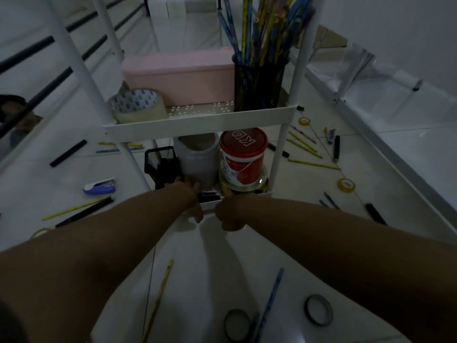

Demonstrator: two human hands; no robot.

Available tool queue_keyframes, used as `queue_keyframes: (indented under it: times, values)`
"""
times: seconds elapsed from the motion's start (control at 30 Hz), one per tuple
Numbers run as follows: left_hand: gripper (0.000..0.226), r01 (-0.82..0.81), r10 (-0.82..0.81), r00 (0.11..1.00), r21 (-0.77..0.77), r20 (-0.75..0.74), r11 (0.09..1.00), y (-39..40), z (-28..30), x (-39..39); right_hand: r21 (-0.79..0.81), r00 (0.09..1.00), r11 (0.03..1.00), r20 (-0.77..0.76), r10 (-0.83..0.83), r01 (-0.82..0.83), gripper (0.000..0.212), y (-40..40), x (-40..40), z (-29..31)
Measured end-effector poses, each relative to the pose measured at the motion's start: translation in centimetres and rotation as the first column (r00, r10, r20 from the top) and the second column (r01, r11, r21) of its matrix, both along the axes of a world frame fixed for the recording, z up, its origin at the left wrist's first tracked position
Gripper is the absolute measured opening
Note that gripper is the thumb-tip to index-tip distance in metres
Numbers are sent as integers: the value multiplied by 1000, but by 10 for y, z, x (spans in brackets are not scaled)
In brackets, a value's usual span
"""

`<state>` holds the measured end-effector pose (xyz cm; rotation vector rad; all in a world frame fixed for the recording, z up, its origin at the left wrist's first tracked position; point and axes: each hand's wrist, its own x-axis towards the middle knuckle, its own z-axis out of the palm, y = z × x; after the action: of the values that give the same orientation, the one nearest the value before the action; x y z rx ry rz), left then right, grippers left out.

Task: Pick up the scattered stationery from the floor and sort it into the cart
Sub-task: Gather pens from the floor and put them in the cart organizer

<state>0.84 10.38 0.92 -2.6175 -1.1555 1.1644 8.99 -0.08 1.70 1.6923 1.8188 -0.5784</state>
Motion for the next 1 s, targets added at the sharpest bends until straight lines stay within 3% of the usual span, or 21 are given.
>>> queue_keyframes:
  times: [0.17,0.37,0.43,0.57,0.6,0.7,0.83,0.93,1.0]
  values:
    - [120,56,-56,998,5,42,998,-17,-13,12,-25,999,999,14,-42,43,39,-11,0,2]
    - [105,22,-32,988,69,149,997,-39,-4,35,-47,988,989,61,-140,143,40,-26,26,1]
    - [99,38,-43,988,38,147,999,-39,0,41,-43,983,985,77,-164,167,39,-34,34,5]
    - [50,232,-229,967,-17,113,973,-51,11,56,-41,968,969,70,-241,244,22,-51,48,17]
    - [44,270,-266,960,-34,87,962,-60,14,61,-28,963,965,74,-259,261,27,-55,52,19]
    - [43,263,-262,965,-198,30,944,-88,15,81,-7,941,947,115,-318,321,36,-72,65,30]
    - [49,244,-240,969,-389,58,888,-133,7,114,38,902,910,120,-415,414,40,-102,95,40]
    - [38,363,-325,932,-432,161,826,-164,8,141,100,853,865,143,-502,492,41,-120,120,47]
    - [38,485,-430,874,-381,225,787,-175,4,155,138,812,822,135,-568,553,38,-131,138,48]
